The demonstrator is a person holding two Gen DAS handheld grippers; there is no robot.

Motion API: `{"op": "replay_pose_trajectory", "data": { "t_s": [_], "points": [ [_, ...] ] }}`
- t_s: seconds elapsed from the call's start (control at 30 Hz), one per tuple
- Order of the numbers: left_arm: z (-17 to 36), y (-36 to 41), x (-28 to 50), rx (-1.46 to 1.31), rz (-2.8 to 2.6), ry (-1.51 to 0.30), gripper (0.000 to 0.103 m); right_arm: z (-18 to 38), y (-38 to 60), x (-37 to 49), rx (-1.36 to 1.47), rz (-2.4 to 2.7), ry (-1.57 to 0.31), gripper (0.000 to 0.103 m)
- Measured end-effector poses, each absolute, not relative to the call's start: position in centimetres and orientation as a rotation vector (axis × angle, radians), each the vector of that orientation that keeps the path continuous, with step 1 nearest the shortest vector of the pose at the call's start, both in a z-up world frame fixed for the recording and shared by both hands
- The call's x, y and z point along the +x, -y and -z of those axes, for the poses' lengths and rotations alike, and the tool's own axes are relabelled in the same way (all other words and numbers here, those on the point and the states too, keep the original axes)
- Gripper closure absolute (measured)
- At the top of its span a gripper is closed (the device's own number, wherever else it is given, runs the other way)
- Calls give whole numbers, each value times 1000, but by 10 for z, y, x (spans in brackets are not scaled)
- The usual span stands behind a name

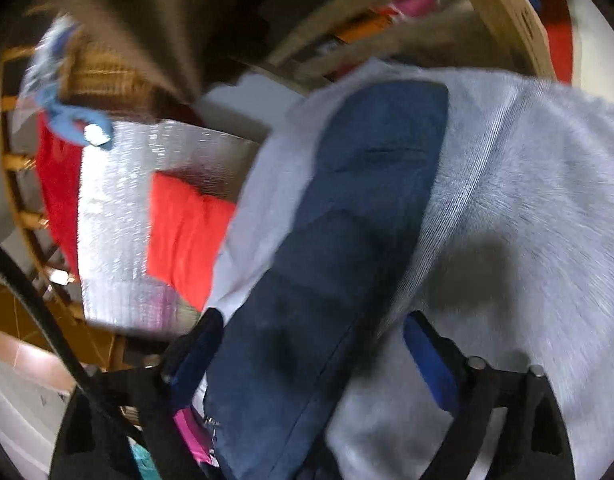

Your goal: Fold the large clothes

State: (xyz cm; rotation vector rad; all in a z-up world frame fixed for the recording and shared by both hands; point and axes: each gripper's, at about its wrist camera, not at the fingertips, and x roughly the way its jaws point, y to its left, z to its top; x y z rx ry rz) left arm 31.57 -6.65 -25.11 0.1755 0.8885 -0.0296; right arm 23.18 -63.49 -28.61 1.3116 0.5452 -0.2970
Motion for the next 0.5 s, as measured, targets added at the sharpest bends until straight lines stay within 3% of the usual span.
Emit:
{"op": "replay_pose_trajectory", "data": {
  "t_s": [0.17,0.23,0.3,0.5],
  "points": [
    [246,81,313,233,26,-809,0,296,649,256,1292,316,-521,38],
    [246,81,319,243,22,-807,0,297,644,267,1255,318,-559,67],
    [245,78,321,235,8,-811,0,294,638,272,1231,320,-568,76],
    [232,46,332,115,-55,-788,0,213,562,270,989,177,-492,77]
  ]
}}
